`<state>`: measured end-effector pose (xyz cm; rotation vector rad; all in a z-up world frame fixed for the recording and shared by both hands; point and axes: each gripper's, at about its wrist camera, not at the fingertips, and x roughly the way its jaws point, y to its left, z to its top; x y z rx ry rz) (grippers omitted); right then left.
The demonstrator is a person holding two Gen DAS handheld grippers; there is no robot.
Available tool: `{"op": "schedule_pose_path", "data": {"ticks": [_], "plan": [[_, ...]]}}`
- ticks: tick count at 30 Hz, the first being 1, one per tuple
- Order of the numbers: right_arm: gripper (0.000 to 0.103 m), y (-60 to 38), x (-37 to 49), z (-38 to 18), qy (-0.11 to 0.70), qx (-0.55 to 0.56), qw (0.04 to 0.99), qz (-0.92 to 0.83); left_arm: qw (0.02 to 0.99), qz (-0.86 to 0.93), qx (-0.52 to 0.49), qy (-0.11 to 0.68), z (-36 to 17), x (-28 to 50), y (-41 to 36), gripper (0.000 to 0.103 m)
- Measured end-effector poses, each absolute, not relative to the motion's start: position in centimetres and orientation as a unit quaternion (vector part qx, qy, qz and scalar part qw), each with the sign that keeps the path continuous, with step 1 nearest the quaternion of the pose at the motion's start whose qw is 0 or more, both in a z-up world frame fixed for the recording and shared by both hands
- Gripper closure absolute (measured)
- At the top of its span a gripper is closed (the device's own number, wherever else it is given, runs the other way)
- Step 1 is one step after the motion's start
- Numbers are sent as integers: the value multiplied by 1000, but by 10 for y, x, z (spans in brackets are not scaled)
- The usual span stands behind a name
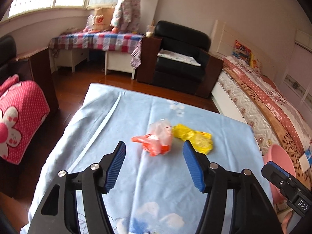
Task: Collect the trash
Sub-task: 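Move both open grippers back from the bucket to the table, then close the left gripper on the orange-white plastic bag while the right gripper reaches the yellow bag, then lift the orange-white bag with the left gripper while the right gripper grasps the yellow bag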
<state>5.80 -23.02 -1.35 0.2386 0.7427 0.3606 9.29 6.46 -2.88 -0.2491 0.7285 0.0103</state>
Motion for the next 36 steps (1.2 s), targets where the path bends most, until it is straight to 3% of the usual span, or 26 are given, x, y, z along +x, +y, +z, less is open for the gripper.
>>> {"op": "schedule_pose_path", "data": {"ticks": [18,20,21,23,28,36], "plan": [[42,-211,147,-48,389,128,887,216,897,24,-162,411,-78,162,55,44],[41,-209,154,-53,395,132,882,219,897,21,-164,411,-81,163,58,59],[41,-209,158,-56,398,135,880,221,897,17,-166,408,-82,164,58,62],[41,-205,167,-63,407,135,874,227,900,11,-166,403,-81,163,58,79],[41,-194,184,-74,415,129,868,239,901,0,-173,398,-79,160,61,86],[41,-177,206,-88,428,94,863,251,898,-5,-190,396,-80,158,69,86]]}}
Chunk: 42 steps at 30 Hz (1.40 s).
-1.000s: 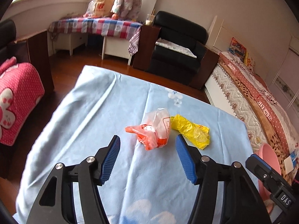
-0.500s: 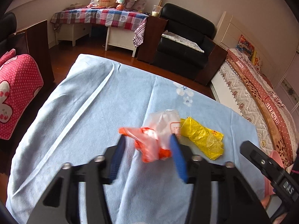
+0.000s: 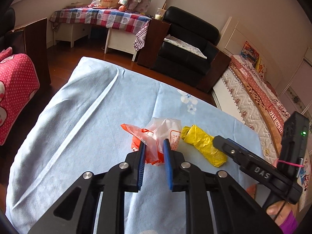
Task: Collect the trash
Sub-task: 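Lift the orange-white bag with the left gripper while the right gripper grasps the yellow bag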
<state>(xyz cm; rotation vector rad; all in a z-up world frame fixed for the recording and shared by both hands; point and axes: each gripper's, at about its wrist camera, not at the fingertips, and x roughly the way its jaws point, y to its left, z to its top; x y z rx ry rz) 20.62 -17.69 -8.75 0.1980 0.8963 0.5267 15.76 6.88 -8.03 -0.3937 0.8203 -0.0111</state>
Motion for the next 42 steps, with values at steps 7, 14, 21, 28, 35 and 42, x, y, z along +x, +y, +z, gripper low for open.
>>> {"op": "schedule_pose_path", "data": {"ticks": [7,14,21,28,35,42], "plan": [[41,-160,203,-88,432,57,853,287,898,-8,-194,394,-81,157,71,86],[70,-145,186,-86,431,8,858,280,901,-7,-185,392,-81,156,69,86],[88,-142,167,-79,422,6,865,270,903,-9,-179,391,-77,151,64,86],[88,-162,132,-64,414,29,874,252,907,-21,-165,387,-65,141,49,86],[89,-186,93,-47,397,54,888,224,915,-38,-145,374,-48,123,24,86],[89,-216,55,-30,378,58,905,184,921,-56,-127,364,-32,103,-2,86]]}}
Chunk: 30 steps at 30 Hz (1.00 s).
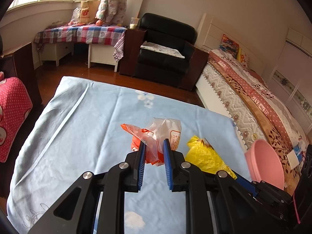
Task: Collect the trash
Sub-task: 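Lift the orange-white bag with the left gripper while the right gripper grasps the yellow bag, then carry the orange-white bag and yellow bag over the pink bucket with both grippers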
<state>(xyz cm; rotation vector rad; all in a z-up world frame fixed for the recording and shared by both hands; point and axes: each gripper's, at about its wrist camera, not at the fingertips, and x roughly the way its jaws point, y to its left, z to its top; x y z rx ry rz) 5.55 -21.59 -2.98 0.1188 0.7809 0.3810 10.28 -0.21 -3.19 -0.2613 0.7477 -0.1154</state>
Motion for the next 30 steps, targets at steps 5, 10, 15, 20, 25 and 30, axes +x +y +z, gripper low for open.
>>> {"op": "schedule_pose_path", "data": {"ticks": [5,10,15,20,25,30], "plan": [[89,-235,33,-23,368,72,912,164,926,-72,-109,355,-19,87,-25,86],[89,-254,14,-15,355,78,920,148,930,-85,-91,347,-9,73,-46,86],[89,-265,0,-5,342,69,928,133,930,-97,-76,345,-3,64,-68,86],[89,-283,-16,0,331,69,935,107,930,-111,-60,345,0,56,-92,86],[89,-308,-27,1,327,81,938,79,928,-126,-45,348,0,50,-117,86],[89,-329,-35,2,323,90,941,52,926,-141,-27,349,0,44,-142,86]]}}
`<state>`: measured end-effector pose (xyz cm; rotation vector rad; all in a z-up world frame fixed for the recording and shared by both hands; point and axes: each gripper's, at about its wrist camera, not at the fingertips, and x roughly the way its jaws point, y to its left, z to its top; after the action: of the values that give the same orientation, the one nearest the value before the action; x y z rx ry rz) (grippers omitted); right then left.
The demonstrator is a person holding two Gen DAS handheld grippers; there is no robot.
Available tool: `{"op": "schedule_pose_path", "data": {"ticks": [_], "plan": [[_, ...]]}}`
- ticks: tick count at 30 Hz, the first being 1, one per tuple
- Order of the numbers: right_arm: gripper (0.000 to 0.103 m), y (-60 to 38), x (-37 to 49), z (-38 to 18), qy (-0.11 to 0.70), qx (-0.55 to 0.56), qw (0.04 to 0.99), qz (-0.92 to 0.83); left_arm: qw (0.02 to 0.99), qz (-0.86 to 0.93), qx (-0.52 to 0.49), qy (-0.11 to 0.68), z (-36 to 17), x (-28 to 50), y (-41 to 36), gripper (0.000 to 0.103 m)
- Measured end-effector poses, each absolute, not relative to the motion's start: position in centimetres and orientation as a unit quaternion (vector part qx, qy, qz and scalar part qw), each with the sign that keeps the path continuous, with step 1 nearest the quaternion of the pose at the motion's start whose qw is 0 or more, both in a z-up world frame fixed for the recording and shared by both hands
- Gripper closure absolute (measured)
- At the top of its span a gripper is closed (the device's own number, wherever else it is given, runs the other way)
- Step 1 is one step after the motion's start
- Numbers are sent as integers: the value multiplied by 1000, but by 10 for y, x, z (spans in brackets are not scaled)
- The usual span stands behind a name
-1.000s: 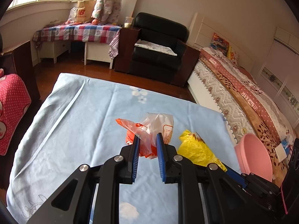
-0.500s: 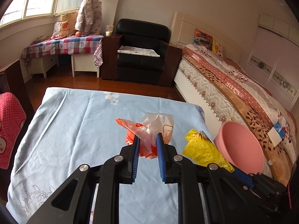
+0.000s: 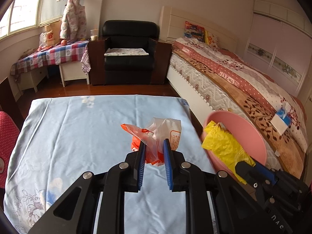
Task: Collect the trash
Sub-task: 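Carry the orange-white bag and yellow bag over the pink bucket with both grippers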
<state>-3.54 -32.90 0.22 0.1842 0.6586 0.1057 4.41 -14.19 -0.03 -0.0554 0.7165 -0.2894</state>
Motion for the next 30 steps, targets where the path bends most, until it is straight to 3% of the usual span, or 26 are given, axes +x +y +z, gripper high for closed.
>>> {"op": "schedule_pose_path", "data": {"ticks": [30], "plan": [[89,-431,-46,-10,305,148,936,-91,921,-205,38,329,3,56,-270,86]]}}
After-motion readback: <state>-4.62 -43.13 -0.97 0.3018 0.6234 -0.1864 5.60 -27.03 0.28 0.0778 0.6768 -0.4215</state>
